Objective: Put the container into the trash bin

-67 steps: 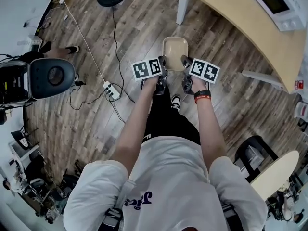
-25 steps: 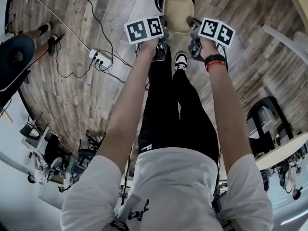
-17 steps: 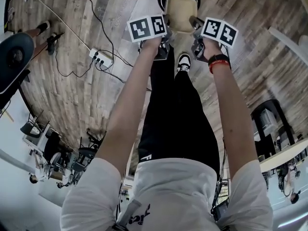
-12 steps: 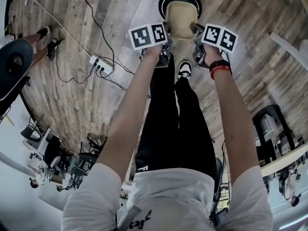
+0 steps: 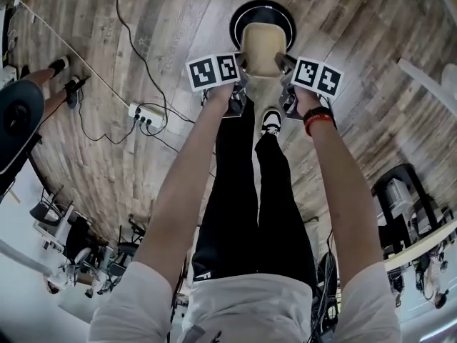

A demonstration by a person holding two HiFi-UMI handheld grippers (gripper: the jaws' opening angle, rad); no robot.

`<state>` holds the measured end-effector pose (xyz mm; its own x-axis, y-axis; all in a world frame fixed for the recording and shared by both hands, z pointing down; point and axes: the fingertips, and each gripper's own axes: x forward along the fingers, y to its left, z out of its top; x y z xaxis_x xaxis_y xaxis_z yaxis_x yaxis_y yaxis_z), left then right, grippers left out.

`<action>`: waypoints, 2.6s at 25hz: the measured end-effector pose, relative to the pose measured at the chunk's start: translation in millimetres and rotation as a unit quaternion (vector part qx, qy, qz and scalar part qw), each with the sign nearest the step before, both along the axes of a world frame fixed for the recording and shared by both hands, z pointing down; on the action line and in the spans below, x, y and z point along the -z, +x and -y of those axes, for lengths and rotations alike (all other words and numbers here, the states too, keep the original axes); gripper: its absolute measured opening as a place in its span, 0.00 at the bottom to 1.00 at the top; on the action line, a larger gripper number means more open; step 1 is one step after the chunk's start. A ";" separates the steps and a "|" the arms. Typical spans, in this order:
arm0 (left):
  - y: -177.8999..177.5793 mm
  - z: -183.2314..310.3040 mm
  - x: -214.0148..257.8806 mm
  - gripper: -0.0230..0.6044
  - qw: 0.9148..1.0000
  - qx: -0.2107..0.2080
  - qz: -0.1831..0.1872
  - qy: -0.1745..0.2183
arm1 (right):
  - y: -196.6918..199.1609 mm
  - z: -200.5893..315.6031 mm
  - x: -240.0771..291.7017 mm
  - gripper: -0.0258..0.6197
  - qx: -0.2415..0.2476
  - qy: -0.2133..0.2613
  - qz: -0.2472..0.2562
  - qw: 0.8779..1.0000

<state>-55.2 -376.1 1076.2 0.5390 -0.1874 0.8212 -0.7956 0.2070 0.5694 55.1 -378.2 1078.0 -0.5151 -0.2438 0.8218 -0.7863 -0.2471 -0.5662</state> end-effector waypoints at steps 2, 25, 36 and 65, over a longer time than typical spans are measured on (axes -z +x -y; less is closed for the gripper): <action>1.3 5.1 -6.4 0.13 1.000 0.000 -0.002 -0.002 | 1.2 3.8 -6.7 0.20 -0.003 -0.002 0.000 1.000; 5.0 40.5 -81.3 0.26 0.999 -0.024 -0.028 -0.006 | -0.1 35.6 -79.9 0.33 -0.060 -0.008 0.008 0.998; 1.7 42.4 -51.5 0.36 0.999 -0.034 -0.019 0.009 | 3.1 34.5 -50.7 0.46 -0.048 0.009 -0.004 0.999; 8.2 -13.1 278.8 0.38 0.979 -0.103 0.061 0.165 | 45.9 -32.0 268.7 0.46 0.037 0.105 -0.073 0.991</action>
<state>-47.0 -363.0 797.4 0.4945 -0.3518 0.7948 -0.8676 -0.1441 0.4760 101.0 -346.2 809.3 -0.4175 -0.3833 0.8239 -0.8752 -0.0741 -0.4780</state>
